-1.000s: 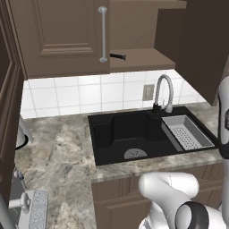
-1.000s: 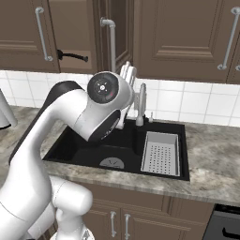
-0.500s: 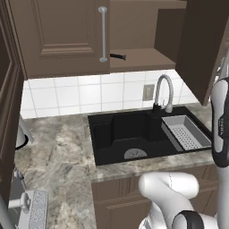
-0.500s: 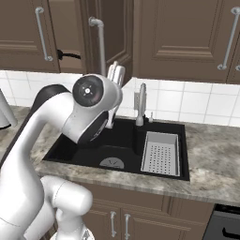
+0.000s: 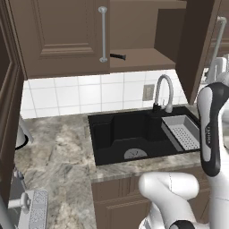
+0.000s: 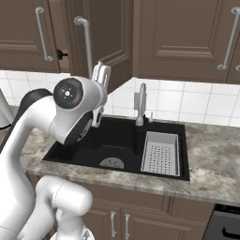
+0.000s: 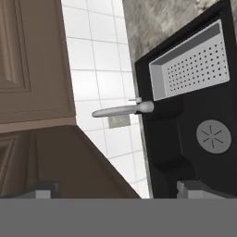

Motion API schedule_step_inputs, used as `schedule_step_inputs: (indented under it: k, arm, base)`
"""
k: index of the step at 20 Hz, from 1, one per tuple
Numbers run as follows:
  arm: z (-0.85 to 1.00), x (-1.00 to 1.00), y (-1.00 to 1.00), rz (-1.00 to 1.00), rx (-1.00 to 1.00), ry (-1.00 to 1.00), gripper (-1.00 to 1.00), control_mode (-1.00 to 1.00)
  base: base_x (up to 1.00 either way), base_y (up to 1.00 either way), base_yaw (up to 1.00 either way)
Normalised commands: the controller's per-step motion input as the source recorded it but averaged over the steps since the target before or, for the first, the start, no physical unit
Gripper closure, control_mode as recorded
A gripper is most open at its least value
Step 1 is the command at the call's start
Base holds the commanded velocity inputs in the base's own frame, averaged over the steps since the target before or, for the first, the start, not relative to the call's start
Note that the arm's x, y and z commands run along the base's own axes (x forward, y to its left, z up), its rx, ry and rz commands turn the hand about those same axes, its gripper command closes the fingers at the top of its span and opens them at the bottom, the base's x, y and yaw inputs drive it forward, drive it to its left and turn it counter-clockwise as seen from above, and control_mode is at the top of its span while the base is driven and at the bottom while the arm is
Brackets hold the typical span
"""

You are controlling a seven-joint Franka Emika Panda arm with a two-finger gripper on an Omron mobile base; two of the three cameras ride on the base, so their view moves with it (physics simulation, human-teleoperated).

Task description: Pick up the dish brush and dish brush from the sink, and place them back in the cabinet, and close the cabinet doors.

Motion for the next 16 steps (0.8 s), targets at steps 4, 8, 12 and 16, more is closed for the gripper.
schedule_step_inputs:
  k: [4, 8, 12, 16]
  arm:
    - [0.00, 0.10, 0.40, 0.00, 0.00, 0.00, -1.00, -1.00]
    - [0.01, 0.15, 0.43, 0.00, 0.00, 0.00, -1.00, -1.00]
    - [0.03, 0.17, 0.45, 0.00, 0.00, 0.00, -1.00, -1.00]
    - [0.03, 0.15, 0.49, 0.00, 0.00, 0.00, -1.00, -1.00]
  base:
    - [0.00, 0.00, 0.00]
    - [0.00, 0.00, 0.00]
    - [0.00, 0.00, 0.00]
    - [0.00, 0.00, 0.00]
